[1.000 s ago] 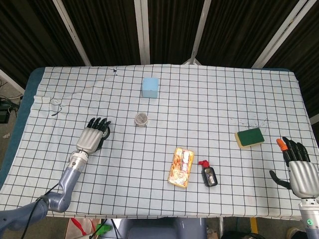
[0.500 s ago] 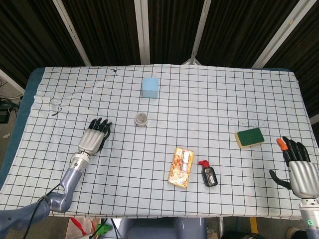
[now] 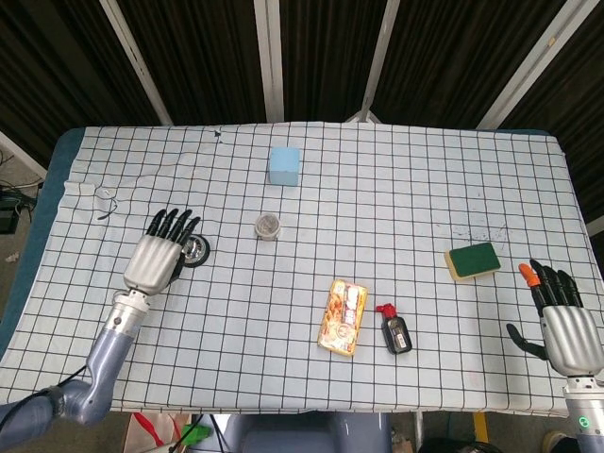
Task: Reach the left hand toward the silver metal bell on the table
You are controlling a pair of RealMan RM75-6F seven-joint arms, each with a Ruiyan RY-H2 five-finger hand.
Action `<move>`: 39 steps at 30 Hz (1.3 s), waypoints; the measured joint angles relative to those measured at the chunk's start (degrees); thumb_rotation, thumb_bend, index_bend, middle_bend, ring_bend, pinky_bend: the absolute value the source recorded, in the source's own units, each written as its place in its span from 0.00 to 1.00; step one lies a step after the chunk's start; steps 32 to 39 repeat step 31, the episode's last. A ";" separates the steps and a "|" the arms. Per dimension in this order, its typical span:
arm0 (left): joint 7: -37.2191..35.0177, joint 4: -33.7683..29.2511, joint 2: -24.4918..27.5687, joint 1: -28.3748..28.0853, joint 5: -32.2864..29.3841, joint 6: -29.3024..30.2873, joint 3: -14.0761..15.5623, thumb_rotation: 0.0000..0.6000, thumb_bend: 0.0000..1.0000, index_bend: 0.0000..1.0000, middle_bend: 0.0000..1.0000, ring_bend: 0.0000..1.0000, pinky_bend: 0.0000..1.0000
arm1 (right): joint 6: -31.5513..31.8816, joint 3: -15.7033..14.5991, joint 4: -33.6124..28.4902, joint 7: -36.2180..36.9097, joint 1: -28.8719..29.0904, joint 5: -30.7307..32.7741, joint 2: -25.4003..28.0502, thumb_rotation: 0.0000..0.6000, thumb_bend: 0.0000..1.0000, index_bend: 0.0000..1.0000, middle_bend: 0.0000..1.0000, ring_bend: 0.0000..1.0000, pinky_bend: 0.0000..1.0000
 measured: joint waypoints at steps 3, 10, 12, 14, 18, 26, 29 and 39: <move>0.71 -6.75 3.98 4.22 0.95 5.23 2.32 1.00 0.83 0.05 0.03 0.00 0.01 | -0.12 -0.05 -0.04 -0.04 0.01 0.01 0.03 1.00 0.30 0.07 0.00 0.02 0.00; -1.79 -14.79 13.23 17.38 4.95 20.06 9.41 1.00 0.83 0.05 0.03 0.00 0.01 | 0.19 -0.43 -0.80 -0.61 0.00 -1.06 0.03 1.00 0.30 0.07 0.00 0.02 0.00; -3.55 -15.80 15.08 19.91 5.73 22.27 10.99 1.00 0.83 0.05 0.03 0.00 0.01 | 0.22 -0.52 -0.98 -0.93 0.01 -1.21 0.00 1.00 0.30 0.07 0.00 0.02 0.00; -5.80 -16.17 15.83 21.49 5.96 23.35 11.61 1.00 0.83 0.05 0.03 0.00 0.01 | 0.21 -0.58 -1.14 -1.22 0.00 -1.26 -0.02 1.00 0.31 0.07 0.00 0.02 0.00; -9.33 -16.10 16.86 23.83 4.99 23.72 11.99 1.00 0.83 0.05 0.03 0.00 0.01 | -0.07 -0.69 -1.26 -1.62 0.08 -1.25 -0.07 1.00 0.31 0.07 0.00 0.02 0.00; -13.19 -12.57 17.14 23.58 9.04 22.84 11.46 1.00 0.83 0.05 0.04 0.00 0.01 | -0.02 -0.59 -1.18 -1.60 0.15 -1.21 -0.18 1.00 0.31 0.07 0.00 0.02 0.00; -14.34 -10.74 16.76 23.31 10.99 22.84 11.27 1.00 0.83 0.05 0.04 0.00 0.01 | -0.17 -0.43 -1.05 -1.44 0.33 -1.12 -0.28 1.00 0.31 0.07 0.00 0.02 0.00; -15.50 -9.32 16.42 23.23 11.99 22.91 11.09 1.00 0.83 0.05 0.04 0.00 0.01 | -0.34 -0.37 -0.83 -1.53 0.42 -0.98 -0.38 1.00 0.31 0.07 0.00 0.02 0.00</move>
